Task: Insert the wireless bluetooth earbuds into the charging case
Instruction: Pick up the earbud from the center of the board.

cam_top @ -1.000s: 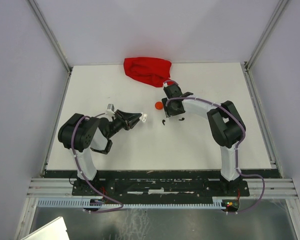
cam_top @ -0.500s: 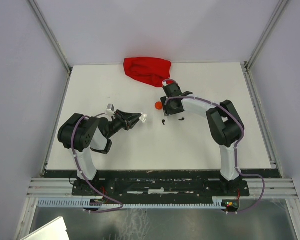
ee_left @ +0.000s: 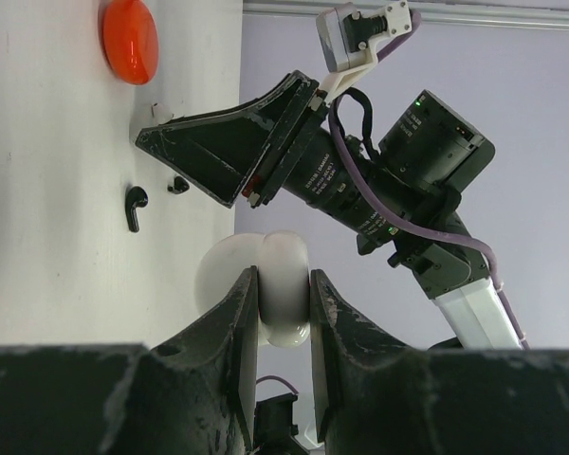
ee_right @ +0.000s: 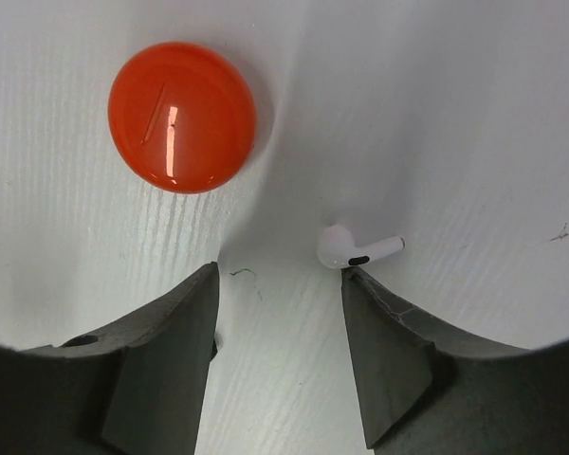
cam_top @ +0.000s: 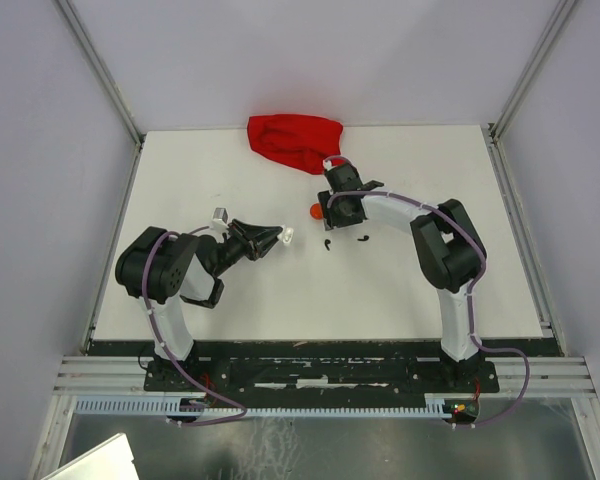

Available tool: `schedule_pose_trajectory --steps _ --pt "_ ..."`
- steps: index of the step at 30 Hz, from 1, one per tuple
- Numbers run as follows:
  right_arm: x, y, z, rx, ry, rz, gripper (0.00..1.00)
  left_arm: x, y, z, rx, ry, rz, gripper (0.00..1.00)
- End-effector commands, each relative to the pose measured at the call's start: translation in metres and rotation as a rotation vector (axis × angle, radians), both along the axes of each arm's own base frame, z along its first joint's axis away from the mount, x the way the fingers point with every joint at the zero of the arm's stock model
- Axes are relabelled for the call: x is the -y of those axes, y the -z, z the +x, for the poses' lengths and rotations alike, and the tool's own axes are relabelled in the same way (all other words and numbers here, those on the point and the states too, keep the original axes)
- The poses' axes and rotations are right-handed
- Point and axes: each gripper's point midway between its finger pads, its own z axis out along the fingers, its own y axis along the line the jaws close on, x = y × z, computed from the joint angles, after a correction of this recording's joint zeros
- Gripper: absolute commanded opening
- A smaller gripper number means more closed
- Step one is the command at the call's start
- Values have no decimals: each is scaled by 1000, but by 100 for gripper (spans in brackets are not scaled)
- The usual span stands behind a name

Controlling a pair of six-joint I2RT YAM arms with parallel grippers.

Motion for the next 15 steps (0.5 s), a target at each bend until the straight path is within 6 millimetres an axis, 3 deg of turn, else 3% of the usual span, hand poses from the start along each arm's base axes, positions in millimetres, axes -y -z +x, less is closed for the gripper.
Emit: schedule_pose_trajectory --steps 1,15 --pt "-16 -9 12 25 -2 52 62 -1 -33 -4 131 12 -46 3" --pt "-25 -5 23 19 -13 61 62 -1 -33 -1 131 15 -49 3"
